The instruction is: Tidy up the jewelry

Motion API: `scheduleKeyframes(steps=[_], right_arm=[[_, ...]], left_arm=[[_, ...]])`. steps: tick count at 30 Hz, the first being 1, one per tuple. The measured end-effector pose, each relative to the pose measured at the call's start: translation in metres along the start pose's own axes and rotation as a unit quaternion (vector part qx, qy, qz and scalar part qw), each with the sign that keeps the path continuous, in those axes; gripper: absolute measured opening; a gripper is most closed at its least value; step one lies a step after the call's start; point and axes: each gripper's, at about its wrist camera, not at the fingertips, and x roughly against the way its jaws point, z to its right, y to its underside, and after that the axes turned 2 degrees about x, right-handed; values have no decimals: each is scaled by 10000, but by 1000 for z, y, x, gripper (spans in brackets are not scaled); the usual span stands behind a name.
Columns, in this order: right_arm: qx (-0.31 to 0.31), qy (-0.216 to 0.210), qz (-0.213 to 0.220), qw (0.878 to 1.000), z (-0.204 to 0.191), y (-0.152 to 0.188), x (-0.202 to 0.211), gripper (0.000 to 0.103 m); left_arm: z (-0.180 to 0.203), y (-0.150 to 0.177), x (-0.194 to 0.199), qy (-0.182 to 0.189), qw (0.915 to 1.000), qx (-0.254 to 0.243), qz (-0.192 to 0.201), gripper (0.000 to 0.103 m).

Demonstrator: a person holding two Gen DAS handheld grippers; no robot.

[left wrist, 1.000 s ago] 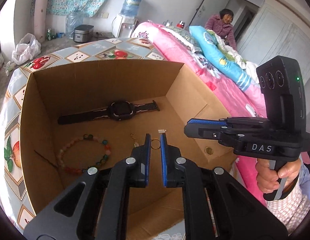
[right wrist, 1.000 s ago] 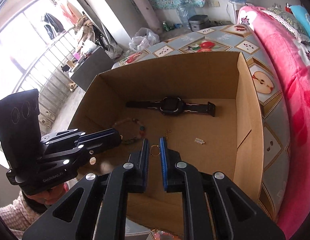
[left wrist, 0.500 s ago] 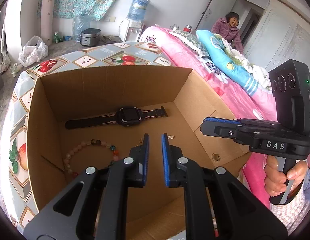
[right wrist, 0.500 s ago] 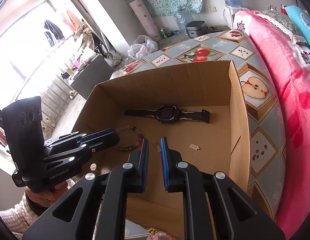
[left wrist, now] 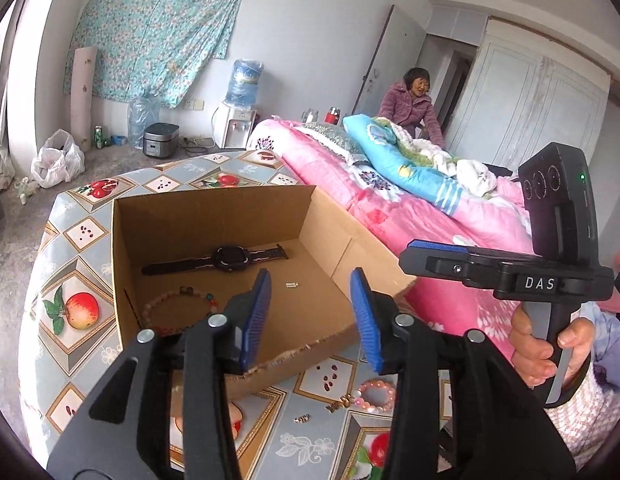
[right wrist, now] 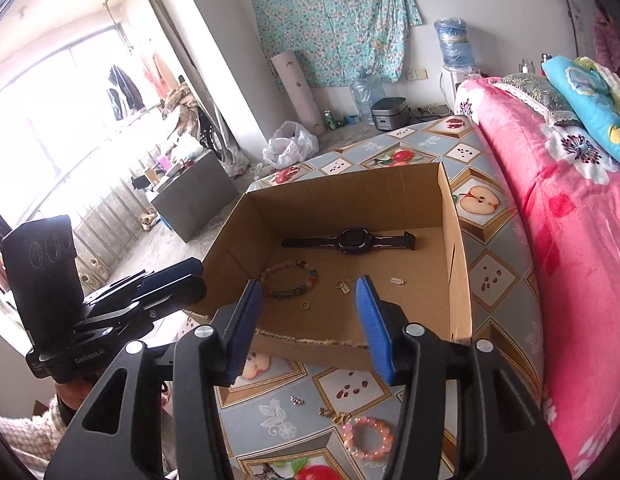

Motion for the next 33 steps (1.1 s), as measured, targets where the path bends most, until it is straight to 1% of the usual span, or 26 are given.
scheduleKeyframes(steps=[1, 3, 4, 6, 7, 10, 12, 15, 18, 22, 26, 28, 30, 33], right_arm=[[10, -5, 17, 10000, -3, 5, 4, 56], [17, 3, 16, 10000, -9, 19, 12, 61], [28, 20, -21, 10000, -12, 25, 14, 62], [50, 53, -82, 9999, -16, 37, 17, 63], [56, 82, -121, 9999, -18, 43, 18, 65], [86, 206, -228, 9995, -22, 59, 18, 68], [89, 294, -293, 9991, -24, 68, 18, 73], [138, 582, -368, 9975, -26, 81, 17, 74], [88, 728, -483, 9961, -24, 94, 17, 76], [-32, 961, -601, 9935, -16, 108, 14, 79], [-122, 1168, -898, 9890, -13, 126, 4, 80], [-123, 1239, -1053, 9866, -13, 135, -2, 80], [-45, 1396, -1221, 9826, -14, 144, -9, 80], [13, 1500, -1455, 9779, -15, 154, -20, 81]], left_arm=[[3, 5, 7, 24, 10000, -14, 39, 45], [7, 17, 18, 57, 10000, -42, 47, 54], [8, 24, 23, 81, 10000, -43, 36, 56], [10, 36, 30, 157, 9999, -13, -5, 63], [11, 41, 33, 173, 9998, 6, -31, 64], [11, 57, 41, 158, 9999, 32, -62, 71], [11, 65, 44, 44, 10000, 7, -74, 75], [11, 78, 44, -189, 9997, -30, -153, 80], [10, 91, 44, -407, 9987, -58, -287, 84], [7, 106, 39, -832, 9953, -155, -472, 85], [1, 123, 27, -1208, 9888, -187, -856, 85], [-1, 134, 20, -1299, 9855, -194, -1071, 85], [-3, 143, 11, -1419, 9813, -187, -1285, 85], [-7, 154, 0, -1461, 9767, -165, -1563, 85]])
